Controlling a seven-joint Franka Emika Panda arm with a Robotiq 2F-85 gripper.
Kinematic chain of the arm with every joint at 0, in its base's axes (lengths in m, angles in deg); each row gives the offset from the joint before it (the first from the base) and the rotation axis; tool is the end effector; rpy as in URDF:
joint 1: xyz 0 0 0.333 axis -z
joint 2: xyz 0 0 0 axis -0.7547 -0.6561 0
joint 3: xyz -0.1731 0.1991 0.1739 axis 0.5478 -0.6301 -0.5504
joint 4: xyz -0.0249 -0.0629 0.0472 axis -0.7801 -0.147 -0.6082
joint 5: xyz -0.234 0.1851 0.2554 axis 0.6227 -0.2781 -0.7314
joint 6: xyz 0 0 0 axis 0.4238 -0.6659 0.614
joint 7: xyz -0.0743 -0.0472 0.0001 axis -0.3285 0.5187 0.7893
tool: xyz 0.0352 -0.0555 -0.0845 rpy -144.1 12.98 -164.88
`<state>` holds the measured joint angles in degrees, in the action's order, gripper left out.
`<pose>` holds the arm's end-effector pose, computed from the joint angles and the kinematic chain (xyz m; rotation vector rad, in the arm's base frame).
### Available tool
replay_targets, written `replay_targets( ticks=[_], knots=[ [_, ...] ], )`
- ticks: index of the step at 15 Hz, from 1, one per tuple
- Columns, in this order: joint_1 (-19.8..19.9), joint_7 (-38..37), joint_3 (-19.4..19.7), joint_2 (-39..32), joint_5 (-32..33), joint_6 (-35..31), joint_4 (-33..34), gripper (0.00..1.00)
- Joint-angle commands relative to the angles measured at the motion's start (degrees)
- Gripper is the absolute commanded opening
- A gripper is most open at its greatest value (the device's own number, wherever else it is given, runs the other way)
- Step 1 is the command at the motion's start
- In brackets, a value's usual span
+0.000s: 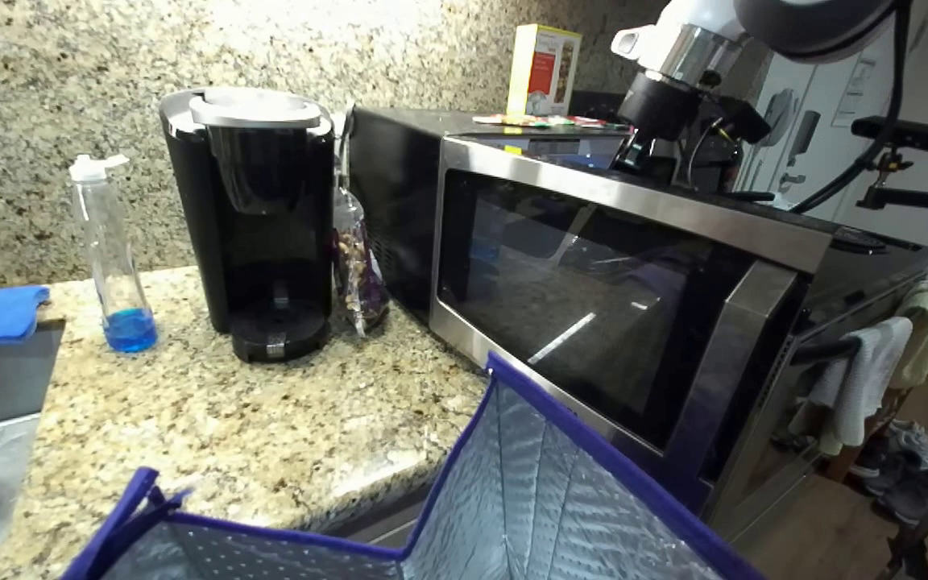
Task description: Remove the bottle of coca-cola from the microwave and put it on the shelf
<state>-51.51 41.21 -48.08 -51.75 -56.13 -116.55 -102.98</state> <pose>0.5409 0.0368 0.4495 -3.0496 -0.5726 -0.4783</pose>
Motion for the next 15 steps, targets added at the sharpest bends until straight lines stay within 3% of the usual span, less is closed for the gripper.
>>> replay_targets(
  ticks=[1,4,5,6,8,13,15],
  knots=[
    [0.24,-8.36,-0.85,2.05,6.99,-2.46,-2.88,0.15],
    [0.18,-12.03,-1.28,1.77,11.09,-0.67,-2.01,0.15],
    [0.16,-12.51,-1.37,1.57,11.88,-0.23,-1.59,0.34],
    [0.05,-12.02,-1.37,1.50,11.80,-0.11,-1.40,0.61],
    [-0.14,-9.67,-1.14,1.54,10.52,0.24,-0.78,0.66],
    [-0.07,-9.09,-0.85,3.09,9.84,-0.49,-1.56,0.99],
    [0.10,-10.08,-0.72,4.56,10.00,-0.16,-2.33,1.00]
  ],
)
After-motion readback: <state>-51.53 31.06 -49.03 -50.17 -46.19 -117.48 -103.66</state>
